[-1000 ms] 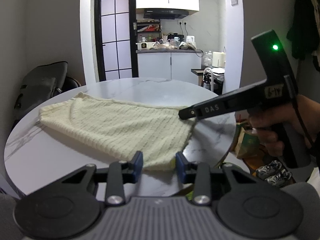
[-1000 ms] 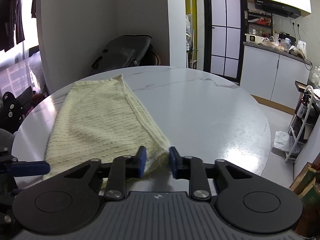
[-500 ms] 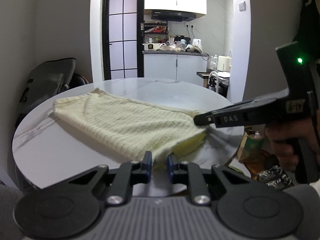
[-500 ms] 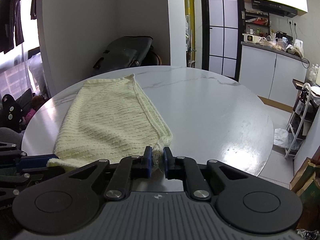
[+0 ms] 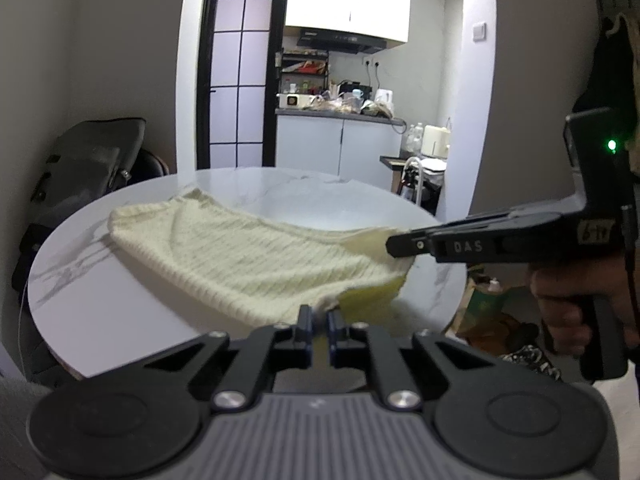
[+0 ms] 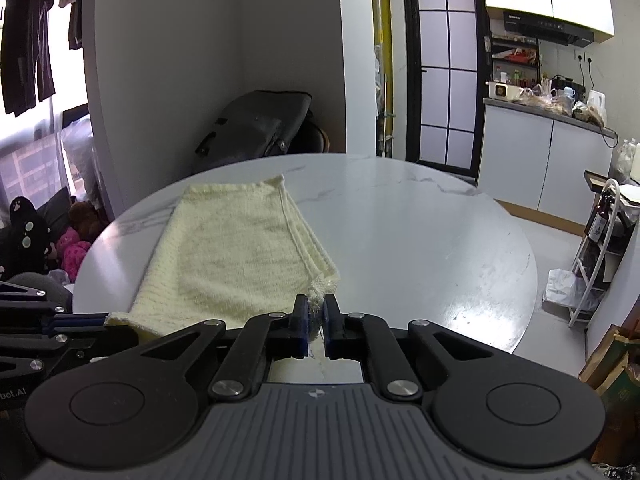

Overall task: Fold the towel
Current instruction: 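Lift the towel end with the left gripper and fold it over the towel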

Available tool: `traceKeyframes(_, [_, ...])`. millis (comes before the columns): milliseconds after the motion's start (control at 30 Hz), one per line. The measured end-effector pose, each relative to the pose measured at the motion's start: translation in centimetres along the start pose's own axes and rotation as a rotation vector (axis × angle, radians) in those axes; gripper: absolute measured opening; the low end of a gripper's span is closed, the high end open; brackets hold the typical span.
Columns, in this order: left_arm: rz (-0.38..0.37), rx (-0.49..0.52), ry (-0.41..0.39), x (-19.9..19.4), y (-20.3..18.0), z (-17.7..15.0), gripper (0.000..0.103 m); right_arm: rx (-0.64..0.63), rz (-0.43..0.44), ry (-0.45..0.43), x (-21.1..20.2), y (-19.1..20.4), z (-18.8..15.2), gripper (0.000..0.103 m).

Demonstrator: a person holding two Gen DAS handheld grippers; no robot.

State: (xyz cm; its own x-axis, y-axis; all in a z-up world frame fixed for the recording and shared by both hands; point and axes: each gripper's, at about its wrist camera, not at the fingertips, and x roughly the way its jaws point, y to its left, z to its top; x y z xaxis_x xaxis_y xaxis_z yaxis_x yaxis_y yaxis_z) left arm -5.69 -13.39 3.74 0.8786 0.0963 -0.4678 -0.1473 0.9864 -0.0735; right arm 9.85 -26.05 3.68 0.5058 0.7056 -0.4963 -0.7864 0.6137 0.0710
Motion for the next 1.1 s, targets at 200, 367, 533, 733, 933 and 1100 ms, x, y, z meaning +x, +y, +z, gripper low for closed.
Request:
traceKeyframes(200, [-0.023,-0.011,-0.032,-1.2,0.1,0.8,0.008,-0.001,-0.006,-0.031,-1.4,0.3,1.0,0.008])
traceKeyframes(367, [-0.034,-0.019,-0.053,-2.1,0.4,1.1,0.008,-0.003,-0.006,-0.061,-2.2,0.6,2.0,0.007])
traceKeyframes(533, [-0.05,-0.022,-0.065,-2.6,0.8,1.5,0.008,-0.004,-0.009,-0.082,-2.8,0.8,2.6,0.007])
traceKeyframes(733, [-0.07,-0.041,-0.053,-2.0,1.3,1.1,0.008,0.009,-0.017,-0.065,-2.0,0.6,2.6,0.007])
traceKeyframes(933, [-0.083,-0.069,-0.058,-1.1,2.5,1.5,0.008,0.006,-0.021,-0.07,-1.0,0.9,3.6,0.007])
traceKeyframes(1100, [-0.097,-0.079,-0.074,-0.7,3.7,2.9,0.008,-0.009,-0.023,-0.091,-0.5,1.6,5.5,0.007])
